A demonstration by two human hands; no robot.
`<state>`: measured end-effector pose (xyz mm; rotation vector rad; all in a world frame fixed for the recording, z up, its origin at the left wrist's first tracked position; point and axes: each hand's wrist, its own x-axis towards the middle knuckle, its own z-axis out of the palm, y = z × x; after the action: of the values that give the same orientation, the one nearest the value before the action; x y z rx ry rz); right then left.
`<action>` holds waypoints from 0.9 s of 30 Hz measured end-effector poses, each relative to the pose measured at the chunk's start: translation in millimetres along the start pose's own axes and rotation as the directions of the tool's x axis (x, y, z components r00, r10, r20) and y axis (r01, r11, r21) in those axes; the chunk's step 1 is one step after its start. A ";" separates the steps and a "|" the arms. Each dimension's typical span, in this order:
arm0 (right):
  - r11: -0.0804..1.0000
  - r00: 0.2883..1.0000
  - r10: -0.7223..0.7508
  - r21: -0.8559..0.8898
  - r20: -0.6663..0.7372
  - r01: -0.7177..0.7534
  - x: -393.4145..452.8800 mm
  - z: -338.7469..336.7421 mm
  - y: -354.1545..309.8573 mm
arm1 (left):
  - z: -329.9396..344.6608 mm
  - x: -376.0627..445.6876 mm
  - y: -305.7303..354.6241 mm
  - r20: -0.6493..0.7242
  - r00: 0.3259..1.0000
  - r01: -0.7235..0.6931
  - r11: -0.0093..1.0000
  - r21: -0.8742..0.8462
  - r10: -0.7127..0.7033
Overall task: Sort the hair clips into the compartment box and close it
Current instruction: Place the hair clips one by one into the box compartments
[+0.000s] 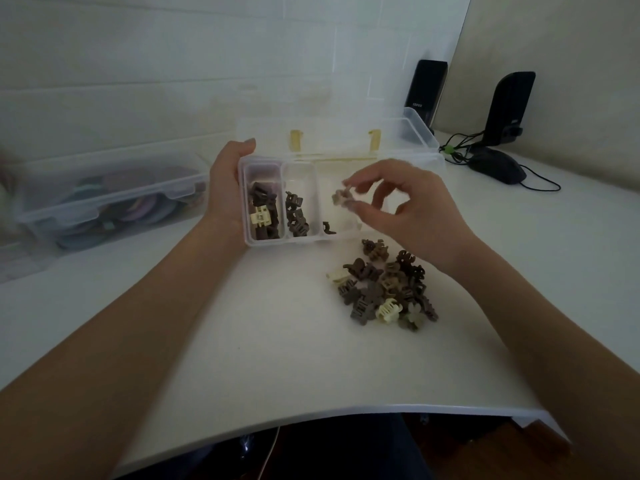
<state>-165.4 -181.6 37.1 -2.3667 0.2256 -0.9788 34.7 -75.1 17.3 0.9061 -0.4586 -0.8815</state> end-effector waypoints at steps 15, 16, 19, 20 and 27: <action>0.961 0.993 -0.110 -0.260 -0.033 0.097 -1.6 4.4 4.7 | 4.6 -3.1 -0.8 0.086 0.996 0.007 0.999 -0.033 -0.004; 0.958 0.993 -0.112 -0.270 -0.030 0.100 -1.8 3.9 4.4 | 4.9 -3.6 -1.0 0.081 0.997 0.002 1.000 -0.030 0.001; 0.962 0.995 -0.104 -0.254 -0.007 0.098 -3.0 4.7 4.0 | 5.9 -3.9 -2.7 0.066 0.998 -0.020 1.000 -0.005 0.020; 0.961 0.995 -0.102 -0.258 0.005 0.099 -3.7 4.9 3.0 | 7.3 -5.1 -3.1 0.073 0.997 -0.032 0.999 -0.010 0.033; 0.741 0.957 0.012 -0.645 0.290 0.186 -7.0 8.6 -15.5 | 5.0 -2.0 -3.5 0.079 0.997 -0.016 1.000 0.006 0.015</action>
<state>-165.3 -162.6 36.6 -3.1713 0.4155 -0.6471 28.6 -76.9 17.2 0.8749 -0.5366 -0.9047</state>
